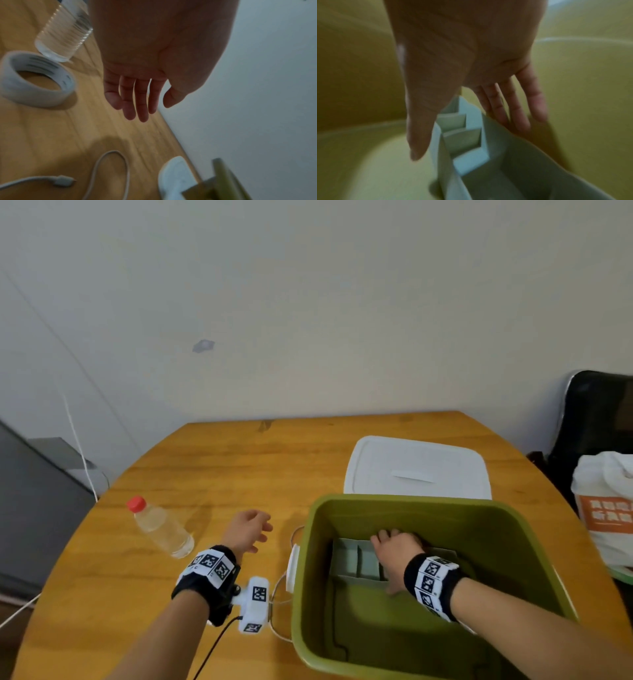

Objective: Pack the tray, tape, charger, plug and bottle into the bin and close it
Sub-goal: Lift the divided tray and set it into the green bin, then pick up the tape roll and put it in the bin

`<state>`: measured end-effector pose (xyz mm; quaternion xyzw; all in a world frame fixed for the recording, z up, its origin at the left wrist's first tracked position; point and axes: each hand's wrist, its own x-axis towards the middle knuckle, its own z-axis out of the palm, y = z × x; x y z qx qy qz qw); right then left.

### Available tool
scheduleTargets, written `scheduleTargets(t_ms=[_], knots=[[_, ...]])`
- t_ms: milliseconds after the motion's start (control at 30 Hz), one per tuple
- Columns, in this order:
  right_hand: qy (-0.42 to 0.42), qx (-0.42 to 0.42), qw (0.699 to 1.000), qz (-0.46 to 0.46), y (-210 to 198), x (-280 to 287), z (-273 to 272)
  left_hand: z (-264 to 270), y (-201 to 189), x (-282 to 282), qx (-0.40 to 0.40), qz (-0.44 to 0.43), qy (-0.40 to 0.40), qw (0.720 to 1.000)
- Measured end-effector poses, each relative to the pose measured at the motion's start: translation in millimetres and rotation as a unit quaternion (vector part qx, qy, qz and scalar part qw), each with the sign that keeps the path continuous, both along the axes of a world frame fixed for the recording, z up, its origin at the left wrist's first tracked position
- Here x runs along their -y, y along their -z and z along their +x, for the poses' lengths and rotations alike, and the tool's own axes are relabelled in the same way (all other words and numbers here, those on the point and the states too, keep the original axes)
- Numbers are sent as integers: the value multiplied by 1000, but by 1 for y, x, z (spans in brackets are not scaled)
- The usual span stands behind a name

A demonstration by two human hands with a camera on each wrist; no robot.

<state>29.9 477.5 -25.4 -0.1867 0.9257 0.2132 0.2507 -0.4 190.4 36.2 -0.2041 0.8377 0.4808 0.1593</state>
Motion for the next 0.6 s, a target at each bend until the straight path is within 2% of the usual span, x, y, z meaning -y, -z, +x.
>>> scheduleTargets(t_ms=[133, 233, 333, 433, 533, 600], knots=[[51, 12, 996, -70, -68, 5, -5, -6, 43, 27, 50, -54, 21, 997], [90, -3, 981, -173, -133, 17, -13, -7, 67, 51, 48, -163, 56, 984], [73, -8, 957, -279, -182, 54, -26, -8, 79, 77, 25, -248, 36, 968], [15, -8, 944, -329, -197, 118, -41, -11, 83, 100, 21, -301, 14, 953], [-27, 35, 946, -322, -181, 186, -56, -14, 87, 115, 58, -305, 21, 950], [-22, 84, 949, -304, -162, 224, -66, -16, 93, 123, 80, -291, 41, 953]])
